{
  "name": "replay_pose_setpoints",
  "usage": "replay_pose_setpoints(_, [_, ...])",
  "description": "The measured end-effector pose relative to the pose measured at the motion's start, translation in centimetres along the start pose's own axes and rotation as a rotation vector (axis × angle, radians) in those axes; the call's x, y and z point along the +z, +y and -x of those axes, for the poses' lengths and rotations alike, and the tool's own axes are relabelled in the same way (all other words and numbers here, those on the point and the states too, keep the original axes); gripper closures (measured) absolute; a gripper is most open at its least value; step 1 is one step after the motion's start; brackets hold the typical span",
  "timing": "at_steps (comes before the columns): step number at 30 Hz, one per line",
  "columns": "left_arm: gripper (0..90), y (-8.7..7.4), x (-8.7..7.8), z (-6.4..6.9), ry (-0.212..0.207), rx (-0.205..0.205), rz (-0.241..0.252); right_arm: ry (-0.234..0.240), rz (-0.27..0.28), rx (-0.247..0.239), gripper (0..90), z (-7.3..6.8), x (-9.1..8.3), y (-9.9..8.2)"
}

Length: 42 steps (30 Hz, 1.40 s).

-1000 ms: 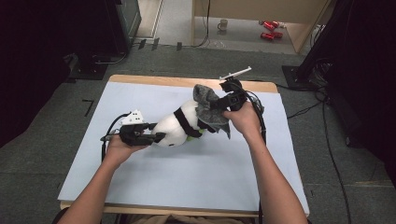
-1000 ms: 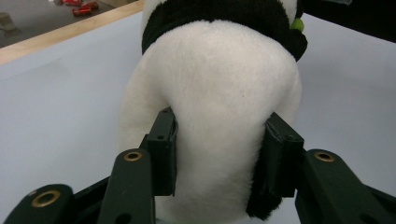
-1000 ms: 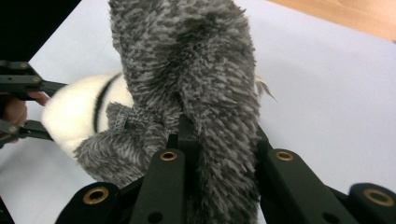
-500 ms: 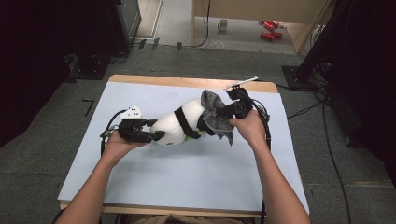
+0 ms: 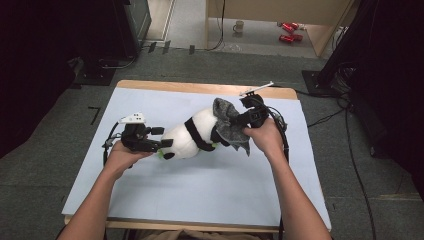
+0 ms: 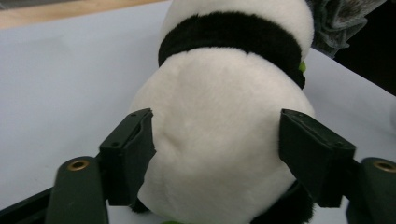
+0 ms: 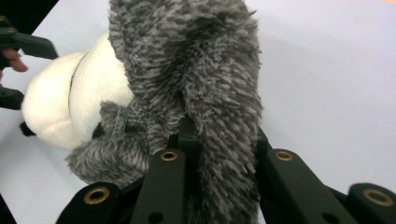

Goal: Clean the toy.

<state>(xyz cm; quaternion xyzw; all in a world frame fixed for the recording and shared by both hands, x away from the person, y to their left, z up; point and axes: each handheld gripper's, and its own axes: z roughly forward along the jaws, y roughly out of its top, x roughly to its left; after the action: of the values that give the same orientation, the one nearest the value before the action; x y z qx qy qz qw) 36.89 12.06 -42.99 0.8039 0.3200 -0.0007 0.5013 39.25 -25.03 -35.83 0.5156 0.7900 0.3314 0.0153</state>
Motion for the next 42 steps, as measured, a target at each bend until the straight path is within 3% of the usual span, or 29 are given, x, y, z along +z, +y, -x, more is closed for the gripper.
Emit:
replay_pose_setpoints(3, [13.8,-0.2,0.7,-0.3,-0.003,-0.017,-0.031,0.004,-0.005,-0.001,76.7,0.1,-0.2,-0.3])
replay_pose_setpoints(7, [8.9,-0.5,1.8,-0.7,-0.053,-0.039,-0.065,0.014,0.013,0.003,76.5,0.1,-0.7,-0.4])
replay_pose_setpoints(14, [8.9,-1.1,2.6,-0.9,-0.093,-0.047,-0.068,0.026,0.050,-0.012,76.3,-0.3,-1.9,-0.1])
replay_pose_setpoints(18, [17.9,-1.2,2.7,-0.1,-0.083,0.024,-0.082,0.047,0.085,-0.022,76.2,-0.9,-2.5,0.2])
replay_pose_setpoints(27, [48.6,-1.1,2.5,1.5,-0.066,0.156,-0.110,0.102,0.126,-0.067,76.2,-3.5,-3.3,1.7])
replay_pose_setpoints(29, [54.1,-1.0,2.4,1.8,-0.066,0.186,-0.099,0.117,0.127,-0.076,76.2,-4.1,-3.1,2.0])
replay_pose_setpoints(37, [64.2,-0.3,2.1,3.3,0.000,0.314,-0.024,0.169,0.126,-0.097,76.2,-5.9,-2.4,2.3])
replay_pose_setpoints(40, [65.2,0.1,1.8,3.9,0.046,0.370,0.042,0.187,0.130,-0.104,76.2,-6.4,-2.3,2.4])
replay_pose_setpoints(42, [65.3,0.1,1.8,3.8,0.056,0.370,0.056,0.198,0.128,-0.108,76.2,-6.7,-2.3,2.5])
